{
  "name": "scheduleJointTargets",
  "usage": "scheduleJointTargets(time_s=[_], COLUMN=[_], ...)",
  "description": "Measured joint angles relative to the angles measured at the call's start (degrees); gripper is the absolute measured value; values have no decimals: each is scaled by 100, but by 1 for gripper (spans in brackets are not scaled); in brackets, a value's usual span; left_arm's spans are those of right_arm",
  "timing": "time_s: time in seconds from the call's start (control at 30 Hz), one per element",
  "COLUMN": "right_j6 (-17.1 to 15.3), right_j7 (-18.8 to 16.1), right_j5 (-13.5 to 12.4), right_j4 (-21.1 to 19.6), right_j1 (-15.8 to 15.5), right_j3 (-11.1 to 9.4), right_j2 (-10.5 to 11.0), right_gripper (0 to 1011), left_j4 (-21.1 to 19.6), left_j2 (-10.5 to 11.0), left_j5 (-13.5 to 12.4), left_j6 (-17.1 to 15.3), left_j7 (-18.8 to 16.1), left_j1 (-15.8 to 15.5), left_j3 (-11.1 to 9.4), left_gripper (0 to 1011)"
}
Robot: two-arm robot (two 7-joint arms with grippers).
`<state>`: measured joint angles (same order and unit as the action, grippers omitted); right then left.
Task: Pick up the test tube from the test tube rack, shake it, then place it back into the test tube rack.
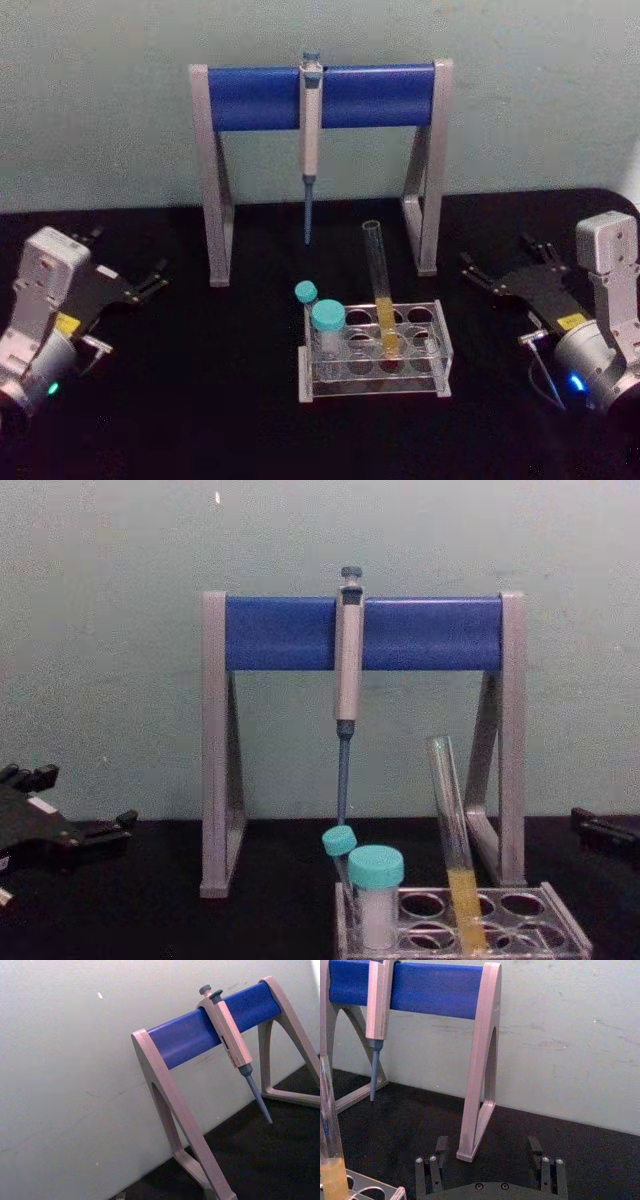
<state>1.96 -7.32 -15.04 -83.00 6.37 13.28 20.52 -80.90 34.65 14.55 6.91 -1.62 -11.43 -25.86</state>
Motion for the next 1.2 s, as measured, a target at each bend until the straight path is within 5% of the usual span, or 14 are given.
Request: scheduleJointTargets(time_s=[1.2], right_j6=[-1], right_j7=[0], right_j5=[0], right_j4=[0], right_j1=[0], right_j3=[0], right_j2=[0], right_gripper=[1000], left_j4=[0], left_j2=[0], left_j5=[0], left_j6=[0], left_j7=[0], left_j1=[0], left_j3=[0], left_gripper=[1001])
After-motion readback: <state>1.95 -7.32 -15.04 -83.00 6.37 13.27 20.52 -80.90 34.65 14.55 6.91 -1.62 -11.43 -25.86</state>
